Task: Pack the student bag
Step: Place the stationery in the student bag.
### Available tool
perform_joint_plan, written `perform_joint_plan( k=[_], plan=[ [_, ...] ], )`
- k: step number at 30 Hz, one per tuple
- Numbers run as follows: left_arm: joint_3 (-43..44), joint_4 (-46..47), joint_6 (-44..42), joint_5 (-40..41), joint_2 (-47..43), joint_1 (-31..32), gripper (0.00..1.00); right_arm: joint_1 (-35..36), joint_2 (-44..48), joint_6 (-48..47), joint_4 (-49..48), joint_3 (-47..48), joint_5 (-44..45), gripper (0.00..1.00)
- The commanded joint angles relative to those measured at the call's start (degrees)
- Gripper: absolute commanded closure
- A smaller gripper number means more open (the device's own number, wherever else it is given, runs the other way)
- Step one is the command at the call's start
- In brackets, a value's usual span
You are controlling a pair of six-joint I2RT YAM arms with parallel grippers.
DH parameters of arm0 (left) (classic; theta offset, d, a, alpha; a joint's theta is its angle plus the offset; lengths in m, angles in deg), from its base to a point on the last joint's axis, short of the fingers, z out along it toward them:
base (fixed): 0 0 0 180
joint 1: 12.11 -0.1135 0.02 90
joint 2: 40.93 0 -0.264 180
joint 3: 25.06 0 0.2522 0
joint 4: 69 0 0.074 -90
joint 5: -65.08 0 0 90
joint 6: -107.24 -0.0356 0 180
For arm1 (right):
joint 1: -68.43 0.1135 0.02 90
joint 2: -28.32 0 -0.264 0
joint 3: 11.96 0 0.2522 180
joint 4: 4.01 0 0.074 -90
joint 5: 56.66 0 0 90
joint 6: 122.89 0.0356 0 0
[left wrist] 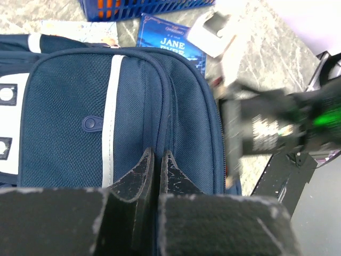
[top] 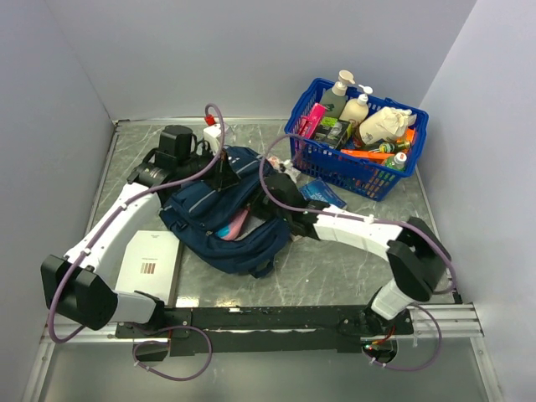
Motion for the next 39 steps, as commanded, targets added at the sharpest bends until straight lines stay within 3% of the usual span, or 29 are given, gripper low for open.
perform_joint_plan(
  k=[1,3,6,7,11,15,17,18,19,21,24,28,31,32,33,36,39],
  plan=[
    [4.6,5.6,2.0,-7.6,-1.2,1.1,0.99,0.7,-4.6,-2.0,-9.3,7.0,-11.4,0.86],
    [4.8,5.5,1.9,-8.7,-1.4,1.1,0.99,0.6,-6.7,-4.7,-11.5,9.0,-10.7,0.77],
    [5.0,4.5,1.5,-10.1,-1.7,1.1,0.99,0.4,-9.7,-11.2,-14.4,12.5,-8.4,0.51],
    [5.1,4.2,1.3,-10.1,-1.8,1.0,0.99,0.3,-10.4,-13.5,-13.0,13.8,-8.0,0.34],
    [4.0,3.4,-0.1,-9.1,-2.3,0.9,0.99,0.4,-6.1,-17.5,-15.3,10.5,-6.1,0.20],
    [2.0,3.7,-0.6,-6.8,-2.3,0.9,0.99,0.3,3.3,-22.4,-21.7,-1.5,-4.5,0.25],
    [1.3,4.0,-0.6,-6.4,-2.0,0.8,0.99,0.3,8.6,-24.4,-25.9,-5.8,-3.4,0.35],
    [1.3,4.1,-0.6,-6.4,-1.9,0.8,0.99,0.3,9.8,-24.3,-26.1,-8.6,-2.9,0.44],
    [1.3,4.3,-0.4,-6.6,-1.7,0.8,0.99,0.3,10.7,-24.2,-24.8,-9.4,-2.5,0.62],
    [1.5,4.7,0.2,-6.8,-1.5,0.8,0.99,0.3,10.9,-24.6,-23.2,-9.4,-2.9,0.83],
    [2.6,4.9,0.9,-6.8,-1.6,0.8,0.99,0.3,8.5,-24.6,-20.1,-7.9,-5.2,1.00],
    [3.5,4.8,1.3,-7.2,-2.1,0.7,0.99,0.4,5.1,-24.9,-19.1,-5.7,-8.3,1.00],
    [2.8,5.3,1.1,-6.0,-1.8,0.8,0.99,0.3,7.7,-28.2,-18.6,-5.7,-8.5,0.96],
    [2.1,5.5,1.1,-5.4,-1.6,0.8,0.99,0.3,10.6,-29.2,-18.1,-6.4,-8.4,0.92],
    [1.6,6.7,1.3,-4.5,-1.2,0.7,0.99,0.3,12.3,-32.0,-16.3,-6.8,-8.4,0.78],
    [0.7,8.7,2.7,-2.5,1.0,0.8,0.99,1.4,20.5,-37.1,-10.6,-9.4,-6.0,0.56],
    [1.5,10.5,4.4,-1.9,3.6,1.7,0.99,4.6,30.0,-41.4,-5.1,-13.5,0.1,0.50]
  ],
)
